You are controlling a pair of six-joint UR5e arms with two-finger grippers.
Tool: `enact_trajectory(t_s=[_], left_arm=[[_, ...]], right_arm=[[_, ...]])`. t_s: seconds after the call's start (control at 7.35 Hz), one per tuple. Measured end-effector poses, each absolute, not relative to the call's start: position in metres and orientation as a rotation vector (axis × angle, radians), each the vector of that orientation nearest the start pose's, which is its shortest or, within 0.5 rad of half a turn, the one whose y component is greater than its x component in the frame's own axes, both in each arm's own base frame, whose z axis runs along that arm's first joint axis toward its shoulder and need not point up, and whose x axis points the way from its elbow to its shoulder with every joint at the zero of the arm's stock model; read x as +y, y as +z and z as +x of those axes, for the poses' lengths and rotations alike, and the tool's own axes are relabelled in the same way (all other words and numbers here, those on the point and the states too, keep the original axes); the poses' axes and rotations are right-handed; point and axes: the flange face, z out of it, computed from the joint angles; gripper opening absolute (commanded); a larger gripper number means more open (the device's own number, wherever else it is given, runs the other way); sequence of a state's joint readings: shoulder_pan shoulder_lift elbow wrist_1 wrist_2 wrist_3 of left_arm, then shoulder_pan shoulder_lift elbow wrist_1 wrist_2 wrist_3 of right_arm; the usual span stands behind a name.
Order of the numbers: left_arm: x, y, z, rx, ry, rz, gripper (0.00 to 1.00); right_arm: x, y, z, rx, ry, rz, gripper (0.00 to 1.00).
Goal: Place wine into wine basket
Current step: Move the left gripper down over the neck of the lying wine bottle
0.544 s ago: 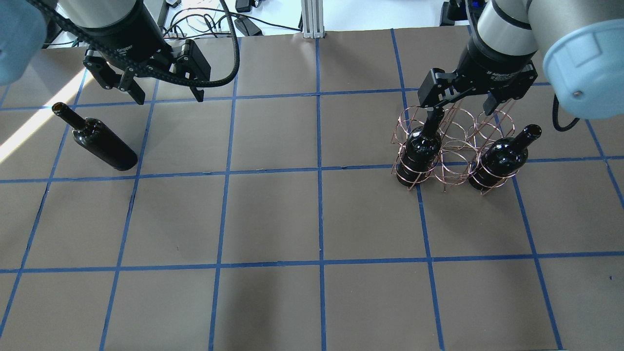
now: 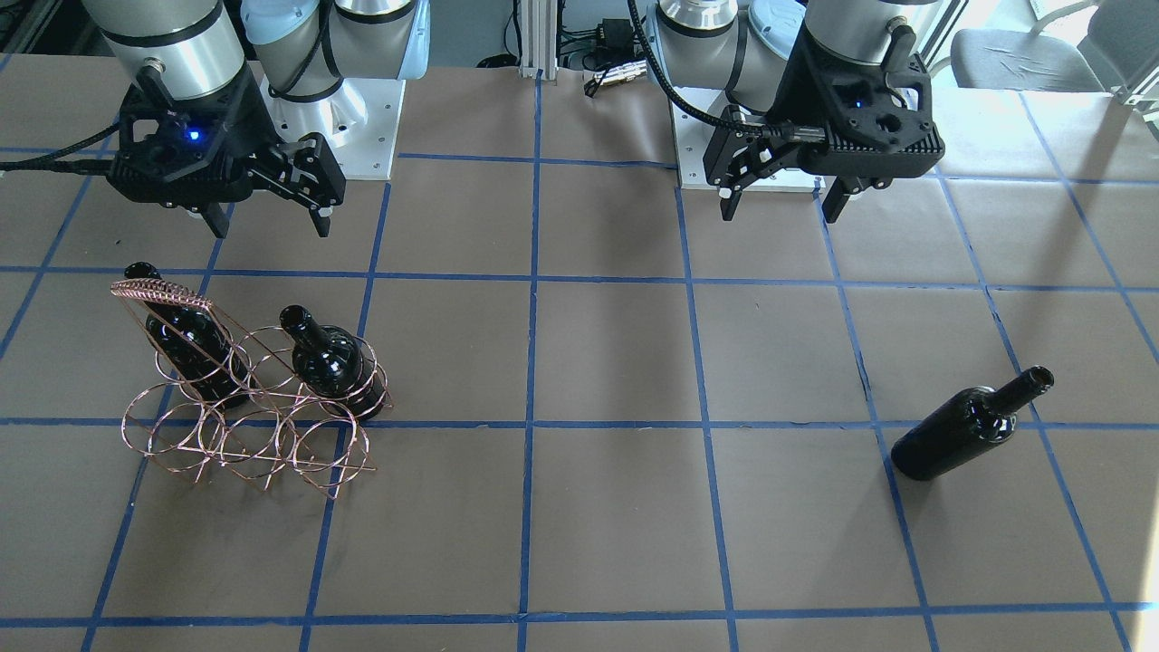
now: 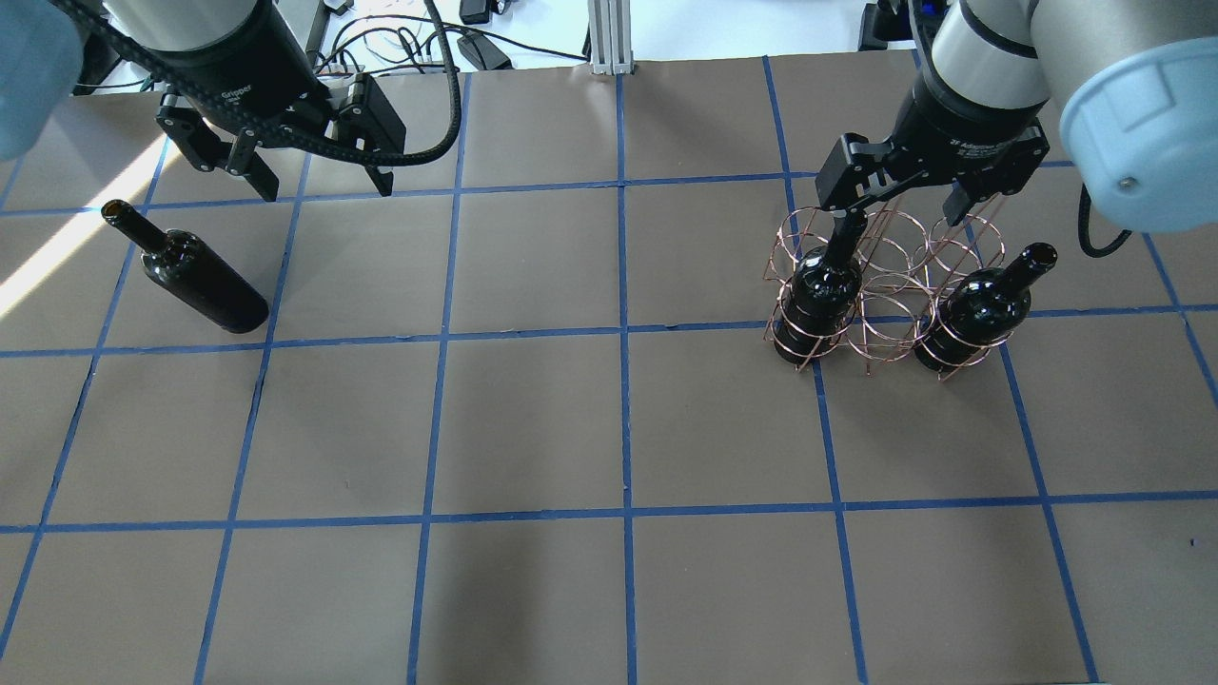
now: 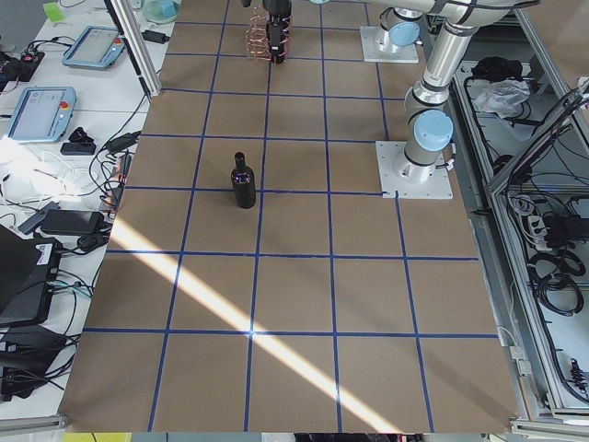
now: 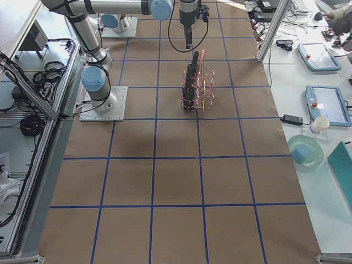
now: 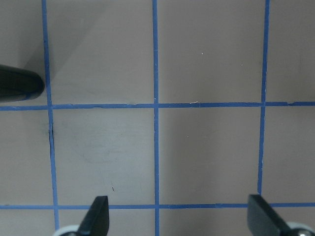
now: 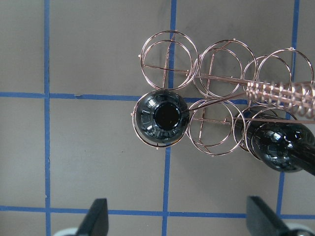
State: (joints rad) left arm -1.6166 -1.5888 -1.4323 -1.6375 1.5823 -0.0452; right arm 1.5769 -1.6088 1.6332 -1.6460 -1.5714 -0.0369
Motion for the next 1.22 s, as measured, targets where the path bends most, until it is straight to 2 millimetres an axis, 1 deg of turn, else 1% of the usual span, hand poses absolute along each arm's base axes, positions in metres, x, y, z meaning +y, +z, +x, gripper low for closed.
enact_trajectory(t_s=[0.14, 0.27, 0.41, 0.54, 0.68, 0.82, 0.95, 1.09, 1.22], left_arm=[[-0.502, 0.541, -0.141, 3.130, -0.089, -0.015, 1.00], [-0.517, 0.532, -0.109, 3.124, -0.071, -0.046, 1.00], [-0.536, 0.517, -0.070, 3.121, -0.046, -0.072, 1.00], [-0.554, 0.502, -0.027, 3.121, -0.027, -0.113, 1.00], [-0.566, 0.489, 0.016, 3.120, -0.005, -0.108, 1.00], [-0.574, 0.473, 0.059, 3.125, 0.020, -0.087, 1.00], [-0.580, 0.460, 0.099, 3.130, 0.027, -0.073, 1.00], [-0.590, 0.448, 0.128, 3.127, 0.000, -0.033, 1.00], [-0.604, 0.435, 0.144, 3.129, -0.045, -0.005, 1.00]], right_arm=[[-0.480, 0.483, 0.136, 3.142, -0.075, -0.068, 1.00], [-0.480, 0.483, 0.135, 3.144, -0.076, -0.068, 1.00], [-0.480, 0.484, 0.135, 3.144, -0.083, -0.064, 1.00], [-0.480, 0.484, 0.135, 3.142, -0.087, -0.058, 1.00], [-0.480, 0.484, 0.135, 3.141, -0.088, -0.056, 1.00], [-0.480, 0.484, 0.135, 3.142, -0.087, -0.055, 1.00], [-0.480, 0.484, 0.135, 3.142, -0.087, -0.055, 1.00], [-0.480, 0.484, 0.135, 3.142, -0.088, -0.056, 1.00], [-0.480, 0.484, 0.135, 3.142, -0.089, -0.056, 1.00]])
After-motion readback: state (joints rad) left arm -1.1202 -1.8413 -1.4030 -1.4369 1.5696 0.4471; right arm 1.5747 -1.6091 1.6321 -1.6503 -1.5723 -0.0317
